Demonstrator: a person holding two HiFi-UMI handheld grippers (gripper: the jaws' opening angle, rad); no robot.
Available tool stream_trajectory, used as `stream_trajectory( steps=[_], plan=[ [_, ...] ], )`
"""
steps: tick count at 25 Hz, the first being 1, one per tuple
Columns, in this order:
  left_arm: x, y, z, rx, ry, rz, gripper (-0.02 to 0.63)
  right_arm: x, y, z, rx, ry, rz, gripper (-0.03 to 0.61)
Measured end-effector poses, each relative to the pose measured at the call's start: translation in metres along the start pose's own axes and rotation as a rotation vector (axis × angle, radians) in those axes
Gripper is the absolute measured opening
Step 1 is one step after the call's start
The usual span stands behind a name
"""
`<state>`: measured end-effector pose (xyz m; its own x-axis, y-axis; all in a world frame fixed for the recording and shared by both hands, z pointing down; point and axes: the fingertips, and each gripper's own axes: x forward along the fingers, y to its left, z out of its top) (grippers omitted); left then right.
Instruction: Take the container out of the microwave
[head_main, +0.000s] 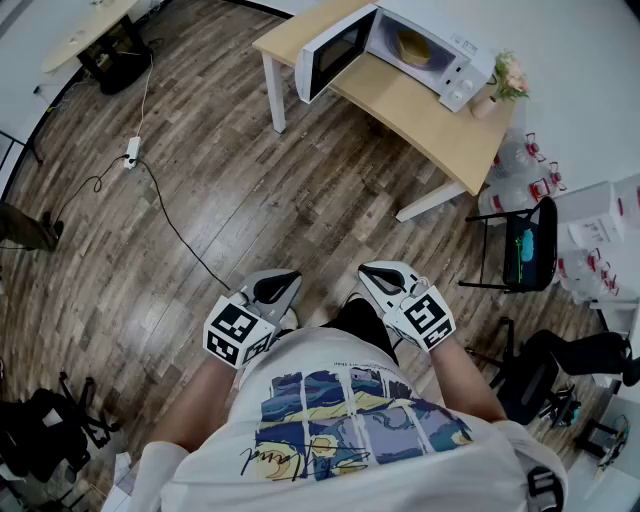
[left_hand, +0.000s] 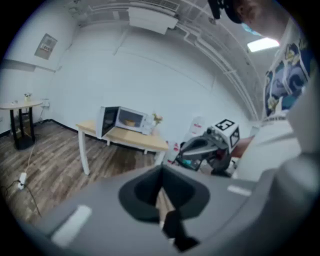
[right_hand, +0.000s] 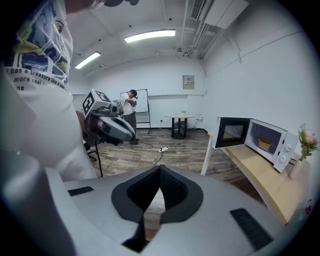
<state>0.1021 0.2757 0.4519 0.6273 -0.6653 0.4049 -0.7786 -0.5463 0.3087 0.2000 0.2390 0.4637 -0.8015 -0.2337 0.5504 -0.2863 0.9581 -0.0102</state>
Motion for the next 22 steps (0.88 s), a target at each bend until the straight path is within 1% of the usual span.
stream_trajectory(
  steps=[4, 6, 8, 12, 15, 17, 19, 22],
  plan=[
    [-0.007, 0.020, -0.010, 0.011, 0.034, -0.007, 0.008, 0.018, 0.007, 0.006, 0.035, -0.014, -0.001, 0.006],
    [0.001, 0.031, -0.005, 0.017, 0.041, -0.016, 0.008, 0.023, 0.000, 0.005, 0.045, -0.007, 0.000, 0.006],
    [0.018, 0.040, 0.005, 0.026, 0.043, -0.025, 0.008, 0.028, -0.017, 0.002, 0.054, 0.002, -0.002, 0.006],
    [0.061, 0.065, 0.042, 0.041, 0.035, -0.020, 0.008, 0.042, -0.073, 0.002, 0.060, 0.000, 0.002, 0.006],
    [0.094, 0.081, 0.081, 0.046, 0.017, 0.001, 0.008, 0.052, -0.126, 0.011, 0.032, 0.001, 0.013, 0.006],
    [0.114, 0.092, 0.104, 0.068, 0.019, 0.015, 0.008, 0.056, -0.158, 0.019, 0.010, -0.013, 0.022, 0.006],
    [0.133, 0.103, 0.123, 0.086, 0.021, 0.035, 0.008, 0.058, -0.188, 0.025, -0.008, -0.031, 0.033, 0.006],
    [0.162, 0.119, 0.147, 0.089, 0.013, 0.052, 0.009, 0.061, -0.234, 0.024, -0.019, -0.031, 0.031, 0.006]
  ],
)
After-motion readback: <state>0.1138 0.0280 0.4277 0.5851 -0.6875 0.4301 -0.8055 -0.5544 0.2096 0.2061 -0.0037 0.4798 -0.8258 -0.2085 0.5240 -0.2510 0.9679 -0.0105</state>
